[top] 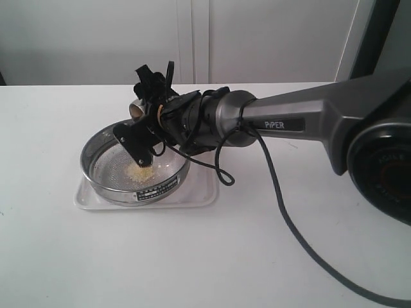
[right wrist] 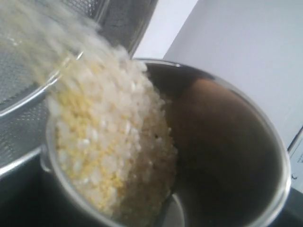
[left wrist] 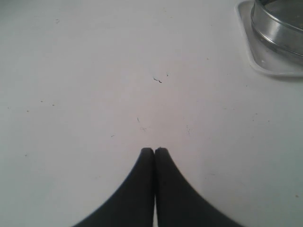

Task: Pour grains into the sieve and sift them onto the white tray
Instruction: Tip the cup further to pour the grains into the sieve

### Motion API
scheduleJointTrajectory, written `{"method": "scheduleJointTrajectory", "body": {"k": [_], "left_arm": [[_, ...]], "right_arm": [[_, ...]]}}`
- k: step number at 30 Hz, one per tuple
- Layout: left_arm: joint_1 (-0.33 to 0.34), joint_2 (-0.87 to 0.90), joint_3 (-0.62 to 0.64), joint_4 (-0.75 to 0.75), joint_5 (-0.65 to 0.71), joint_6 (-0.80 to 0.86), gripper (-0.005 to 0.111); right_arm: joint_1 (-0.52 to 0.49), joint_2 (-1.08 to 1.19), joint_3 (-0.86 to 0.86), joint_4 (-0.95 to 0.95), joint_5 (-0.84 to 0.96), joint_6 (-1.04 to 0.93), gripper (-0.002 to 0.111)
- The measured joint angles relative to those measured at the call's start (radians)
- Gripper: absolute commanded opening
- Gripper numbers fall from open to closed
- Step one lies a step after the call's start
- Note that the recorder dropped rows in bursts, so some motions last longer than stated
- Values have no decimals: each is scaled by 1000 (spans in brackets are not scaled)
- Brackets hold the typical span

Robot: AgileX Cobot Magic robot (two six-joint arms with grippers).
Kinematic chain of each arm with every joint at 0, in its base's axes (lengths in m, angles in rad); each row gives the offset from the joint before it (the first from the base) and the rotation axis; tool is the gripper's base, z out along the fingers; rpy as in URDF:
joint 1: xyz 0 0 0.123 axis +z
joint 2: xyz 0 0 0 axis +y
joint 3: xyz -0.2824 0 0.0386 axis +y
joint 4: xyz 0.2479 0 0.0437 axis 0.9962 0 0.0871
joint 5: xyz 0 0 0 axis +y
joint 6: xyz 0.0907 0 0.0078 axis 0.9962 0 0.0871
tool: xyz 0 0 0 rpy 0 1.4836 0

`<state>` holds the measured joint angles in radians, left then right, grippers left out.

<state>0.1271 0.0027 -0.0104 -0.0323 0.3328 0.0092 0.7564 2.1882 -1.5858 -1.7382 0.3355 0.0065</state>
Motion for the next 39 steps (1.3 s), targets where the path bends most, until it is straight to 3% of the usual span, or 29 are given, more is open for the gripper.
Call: {"method": "scheduleJointTrajectory", "body": {"k": [39], "left_arm": [[0,0,0,0,0,0,0]], "right_arm": [[11,83,-50,0,85,16,0]]}}
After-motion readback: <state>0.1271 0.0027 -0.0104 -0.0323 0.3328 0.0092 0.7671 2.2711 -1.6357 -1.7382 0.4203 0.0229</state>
